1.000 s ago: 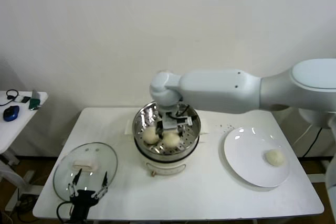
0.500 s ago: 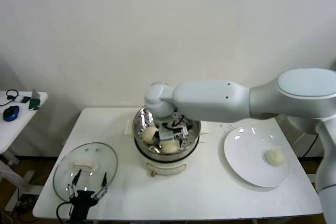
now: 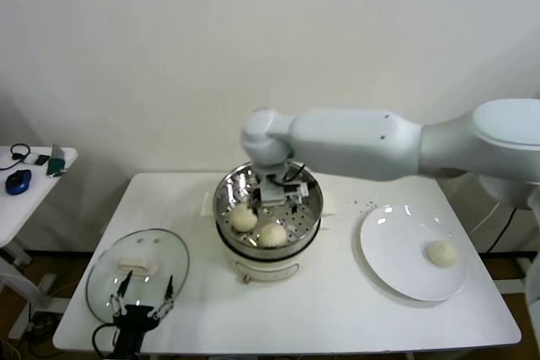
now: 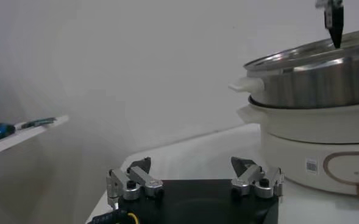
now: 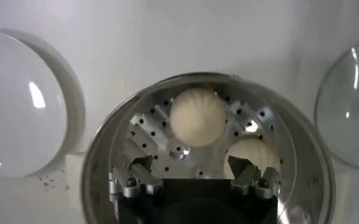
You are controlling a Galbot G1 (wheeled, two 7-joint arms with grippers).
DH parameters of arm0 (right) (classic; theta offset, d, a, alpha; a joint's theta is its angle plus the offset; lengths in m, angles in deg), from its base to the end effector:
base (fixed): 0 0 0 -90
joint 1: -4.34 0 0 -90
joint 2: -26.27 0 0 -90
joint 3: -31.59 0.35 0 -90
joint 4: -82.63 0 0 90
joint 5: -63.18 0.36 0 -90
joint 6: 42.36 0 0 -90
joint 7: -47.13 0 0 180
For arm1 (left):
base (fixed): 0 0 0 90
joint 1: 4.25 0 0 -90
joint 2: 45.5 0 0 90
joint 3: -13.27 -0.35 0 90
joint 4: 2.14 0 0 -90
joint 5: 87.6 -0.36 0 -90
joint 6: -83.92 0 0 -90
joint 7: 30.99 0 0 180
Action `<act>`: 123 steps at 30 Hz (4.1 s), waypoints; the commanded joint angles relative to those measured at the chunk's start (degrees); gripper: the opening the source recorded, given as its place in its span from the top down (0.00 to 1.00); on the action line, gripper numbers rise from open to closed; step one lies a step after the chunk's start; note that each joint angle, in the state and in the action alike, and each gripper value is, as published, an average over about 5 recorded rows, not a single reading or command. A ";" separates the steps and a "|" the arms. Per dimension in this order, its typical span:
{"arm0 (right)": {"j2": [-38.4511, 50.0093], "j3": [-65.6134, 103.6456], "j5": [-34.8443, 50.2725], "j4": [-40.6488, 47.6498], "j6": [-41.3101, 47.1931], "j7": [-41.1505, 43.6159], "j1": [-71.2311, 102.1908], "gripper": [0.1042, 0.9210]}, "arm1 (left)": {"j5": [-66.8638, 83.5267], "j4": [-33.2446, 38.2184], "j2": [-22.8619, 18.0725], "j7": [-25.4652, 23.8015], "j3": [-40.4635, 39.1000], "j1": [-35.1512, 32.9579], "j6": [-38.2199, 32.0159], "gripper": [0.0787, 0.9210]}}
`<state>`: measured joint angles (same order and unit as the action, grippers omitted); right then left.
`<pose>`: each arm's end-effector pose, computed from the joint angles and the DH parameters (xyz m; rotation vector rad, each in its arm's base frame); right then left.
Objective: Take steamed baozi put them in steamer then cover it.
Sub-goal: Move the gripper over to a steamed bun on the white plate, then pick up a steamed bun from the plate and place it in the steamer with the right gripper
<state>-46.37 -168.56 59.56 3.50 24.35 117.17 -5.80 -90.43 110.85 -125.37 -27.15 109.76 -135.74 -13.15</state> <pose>0.5115 0.1921 -0.0322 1.9982 -0.0741 2.3381 0.1145 0.0737 -0.3676 0.0654 -2.9350 -0.3911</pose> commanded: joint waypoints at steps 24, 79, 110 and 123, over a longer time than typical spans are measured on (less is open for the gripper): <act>48.36 10.21 8.33 3.29 38.51 -9.69 22.92 0.12 | 1.61 2.17 0.70 -1.00 -0.06 1.00 0.90 0.12; 35.85 19.69 6.78 24.35 32.62 -6.67 31.40 0.29 | -0.81 1.16 0.35 -0.42 -0.58 0.92 1.67 0.12; -1.64 -22.49 63.93 16.30 43.59 -12.62 -13.43 0.29 | -1.55 8.22 1.95 -1.55 -4.15 -2.85 3.59 0.12; -5.89 -23.28 60.51 15.63 44.60 -15.62 -6.10 0.29 | -1.58 7.19 3.32 -2.53 -2.95 -3.13 3.38 0.12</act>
<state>-46.64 -189.05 117.47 20.25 67.90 103.41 -14.02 -92.02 117.86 -122.41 -29.45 106.68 -138.68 -10.12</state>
